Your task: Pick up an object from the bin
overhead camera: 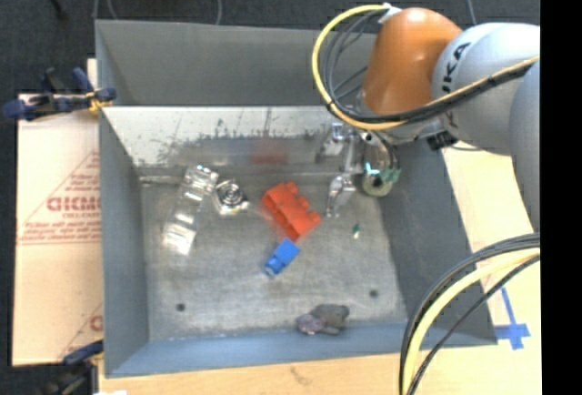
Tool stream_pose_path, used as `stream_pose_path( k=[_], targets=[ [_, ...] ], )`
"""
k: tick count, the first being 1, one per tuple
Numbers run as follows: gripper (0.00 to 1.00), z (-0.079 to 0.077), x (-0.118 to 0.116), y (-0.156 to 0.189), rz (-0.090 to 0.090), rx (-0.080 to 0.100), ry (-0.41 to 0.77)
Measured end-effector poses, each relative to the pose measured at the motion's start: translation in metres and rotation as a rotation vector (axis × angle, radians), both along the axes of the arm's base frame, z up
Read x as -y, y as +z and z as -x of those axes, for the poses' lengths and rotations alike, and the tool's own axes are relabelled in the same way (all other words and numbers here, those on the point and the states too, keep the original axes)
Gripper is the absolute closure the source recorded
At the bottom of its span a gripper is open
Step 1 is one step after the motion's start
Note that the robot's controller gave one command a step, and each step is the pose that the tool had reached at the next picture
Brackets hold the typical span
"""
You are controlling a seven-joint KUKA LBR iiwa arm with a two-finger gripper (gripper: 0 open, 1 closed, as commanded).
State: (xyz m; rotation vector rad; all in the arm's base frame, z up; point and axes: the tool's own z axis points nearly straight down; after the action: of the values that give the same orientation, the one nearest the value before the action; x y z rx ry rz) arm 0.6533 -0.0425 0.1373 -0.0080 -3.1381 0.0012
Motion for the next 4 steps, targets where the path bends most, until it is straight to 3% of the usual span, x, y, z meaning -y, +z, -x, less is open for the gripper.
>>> stream_pose_path(
  k=[1, 2, 3, 4],
  targets=[
    [0.0, 0.017, -0.041, -0.04, 0.0, 0.023, 0.085],
    [0.0, 0.024, -0.046, -0.045, 0.0, 0.024, 0.104],
    [0.0, 0.032, -0.09, -0.059, -0.004, 0.012, -0.196],
    [1.0, 0.031, -0.088, -0.058, -0.002, 0.017, -0.194]
  ],
)
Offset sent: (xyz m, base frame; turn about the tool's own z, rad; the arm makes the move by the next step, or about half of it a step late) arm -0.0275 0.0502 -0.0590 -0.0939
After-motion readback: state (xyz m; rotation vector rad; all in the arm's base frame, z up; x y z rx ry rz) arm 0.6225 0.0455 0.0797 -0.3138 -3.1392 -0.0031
